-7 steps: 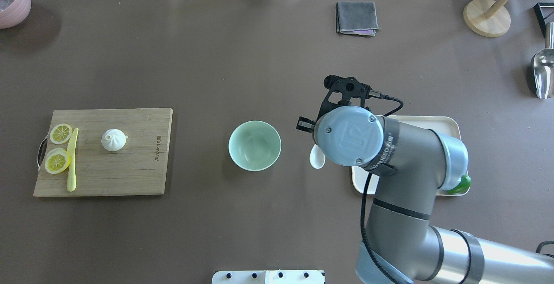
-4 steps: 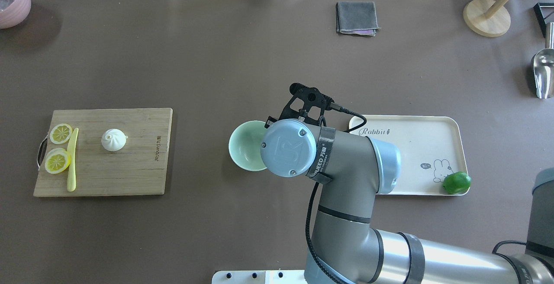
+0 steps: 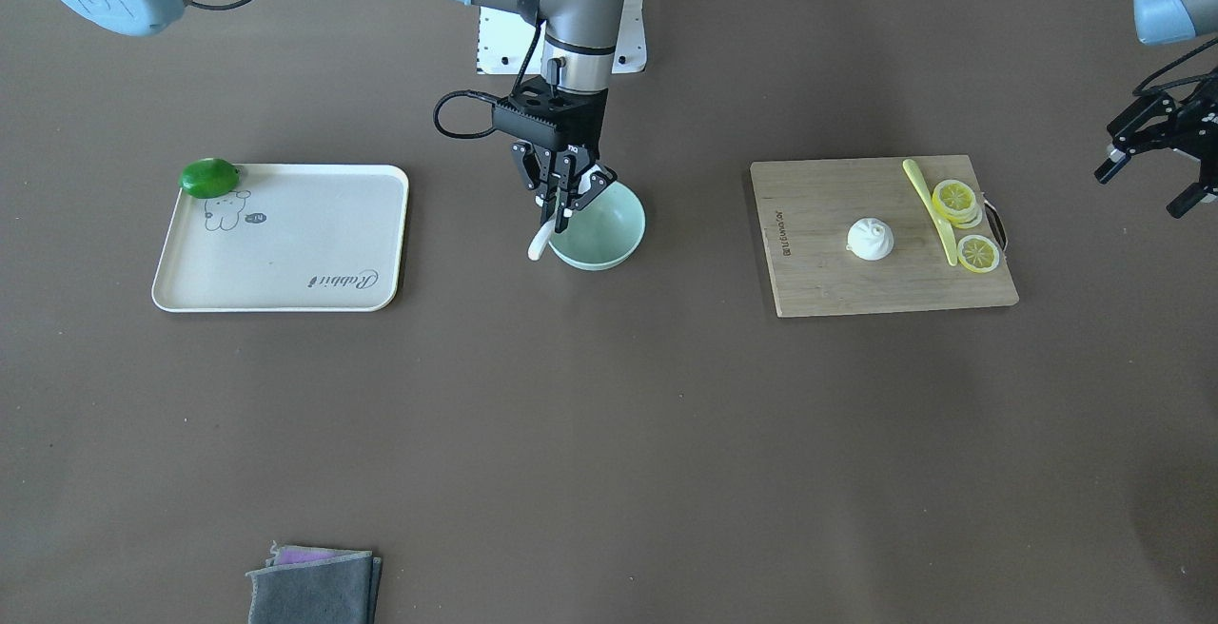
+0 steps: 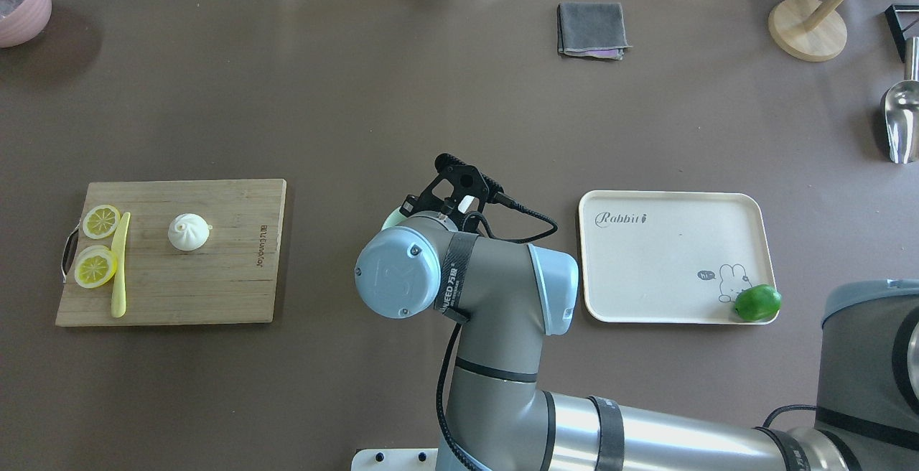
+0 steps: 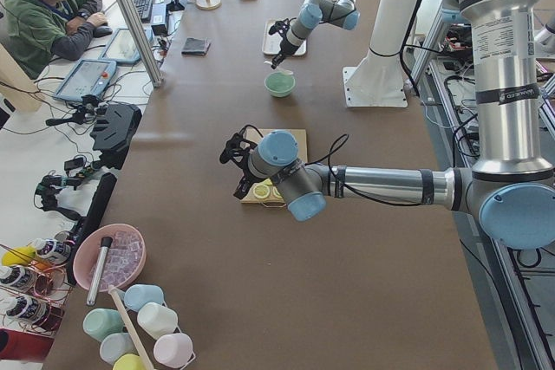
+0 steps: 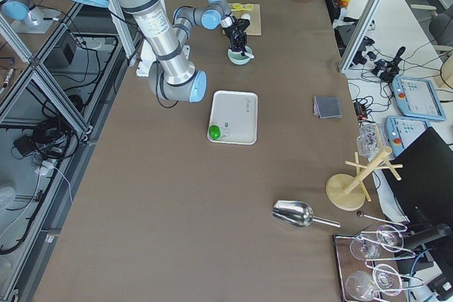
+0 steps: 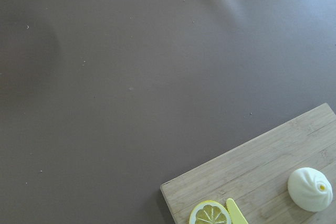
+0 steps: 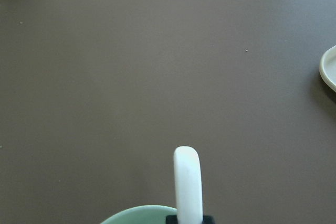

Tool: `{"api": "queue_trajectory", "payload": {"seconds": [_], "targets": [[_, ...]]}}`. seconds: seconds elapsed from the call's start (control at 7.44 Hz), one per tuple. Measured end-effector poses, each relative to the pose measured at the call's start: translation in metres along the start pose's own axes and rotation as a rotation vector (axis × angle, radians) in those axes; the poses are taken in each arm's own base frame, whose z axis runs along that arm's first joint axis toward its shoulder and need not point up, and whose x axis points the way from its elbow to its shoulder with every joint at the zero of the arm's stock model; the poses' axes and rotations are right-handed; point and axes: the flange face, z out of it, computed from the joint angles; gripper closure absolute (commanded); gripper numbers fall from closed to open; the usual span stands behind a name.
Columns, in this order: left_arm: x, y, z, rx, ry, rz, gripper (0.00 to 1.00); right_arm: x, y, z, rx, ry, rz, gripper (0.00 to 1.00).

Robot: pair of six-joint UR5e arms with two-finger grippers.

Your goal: Put spoon and bun in bowl

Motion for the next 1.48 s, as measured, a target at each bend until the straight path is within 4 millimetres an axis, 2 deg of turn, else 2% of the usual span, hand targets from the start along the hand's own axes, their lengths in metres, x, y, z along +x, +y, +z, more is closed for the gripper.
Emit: {"api": "queue_trajectory", "payload": {"seconds": [0.27, 0.4, 0.54, 0.67, 1.07, 1.34, 1.48], "targets": [[0.000, 0.001, 0.001, -0.003, 0.001, 0.000, 0.02, 0.000, 0.026, -0.005, 0.035, -0.022, -0.003, 1.00], [0.000, 0.001, 0.002, -0.005, 0.001, 0.000, 0.02, -0.001, 0.036, -0.007, 0.048, -0.032, -0.009, 0.92], [-0.002, 0.002, 0.003, -0.007, 0.000, -0.002, 0.02, -0.004, 0.042, -0.007, 0.059, -0.035, -0.013, 0.39], [-0.003, 0.003, 0.004, -0.009, -0.001, -0.004, 0.02, -0.006, 0.044, -0.008, 0.067, -0.039, -0.014, 0.02], [-0.005, 0.004, 0.006, -0.014, -0.002, -0.005, 0.02, -0.011, 0.029, -0.003, 0.125, -0.052, -0.016, 0.01], [-0.003, 0.005, 0.008, -0.019, 0.002, -0.003, 0.02, -0.016, 0.007, -0.002, 0.142, -0.054, -0.019, 0.01], [-0.001, 0.006, 0.011, -0.025, 0.007, -0.004, 0.02, -0.016, -0.011, -0.004, 0.133, -0.054, -0.037, 0.01]]}}
